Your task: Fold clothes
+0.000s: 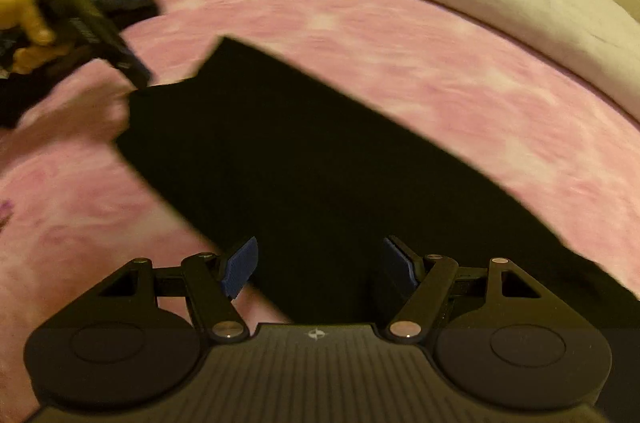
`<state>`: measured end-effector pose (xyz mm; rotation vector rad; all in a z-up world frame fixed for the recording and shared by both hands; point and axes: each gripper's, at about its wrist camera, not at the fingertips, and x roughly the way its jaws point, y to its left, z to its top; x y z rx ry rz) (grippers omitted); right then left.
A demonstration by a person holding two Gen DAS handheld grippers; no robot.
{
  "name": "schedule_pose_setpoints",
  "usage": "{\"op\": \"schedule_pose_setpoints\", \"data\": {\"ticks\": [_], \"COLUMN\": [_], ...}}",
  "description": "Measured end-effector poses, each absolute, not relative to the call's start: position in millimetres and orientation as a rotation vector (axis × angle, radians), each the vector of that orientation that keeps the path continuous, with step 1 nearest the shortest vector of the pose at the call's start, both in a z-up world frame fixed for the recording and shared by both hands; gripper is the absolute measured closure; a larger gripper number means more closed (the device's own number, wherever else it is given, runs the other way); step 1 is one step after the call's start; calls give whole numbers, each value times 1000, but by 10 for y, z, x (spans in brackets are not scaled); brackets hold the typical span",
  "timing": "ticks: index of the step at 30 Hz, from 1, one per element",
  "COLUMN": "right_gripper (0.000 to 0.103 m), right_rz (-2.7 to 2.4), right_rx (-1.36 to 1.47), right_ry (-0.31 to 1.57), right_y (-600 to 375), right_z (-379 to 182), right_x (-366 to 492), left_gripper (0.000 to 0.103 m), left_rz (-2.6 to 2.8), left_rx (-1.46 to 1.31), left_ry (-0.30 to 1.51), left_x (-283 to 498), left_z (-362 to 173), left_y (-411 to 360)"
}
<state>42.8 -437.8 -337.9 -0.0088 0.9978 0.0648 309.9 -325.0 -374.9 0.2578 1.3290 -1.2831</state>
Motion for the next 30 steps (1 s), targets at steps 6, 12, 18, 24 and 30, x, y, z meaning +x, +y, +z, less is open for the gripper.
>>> {"op": "schedule_pose_setpoints", "data": {"ticks": [6, 12, 18, 24, 30], "right_gripper": [33, 33, 44, 92, 102], "right_rz": [84, 109, 260, 320, 295], "right_rx": [0, -178, -545, -688, -684], "right_ry": [1009, 973, 872, 838, 753], "right_y": [-3957, -3601, -2989, -2787, -2838], "right_z": [-3437, -3480, -3785, -3967, -3695], "right_x": [462, 600, 875, 1036, 877], "left_gripper": [103, 80, 72, 48, 30], "left_rz": [-1268, -1139, -1094, -1040, -985], "left_rx": [198, 34, -62, -197, -512], "left_ry": [1350, 1373, 1329, 1383, 1469], "left_x": [3039, 3089, 3160, 3154, 3258], "left_z": [-3720, -3807, -3754, -3804, -4013], "left_y": [-2974, -2919, -2641, -2410, -2526]}}
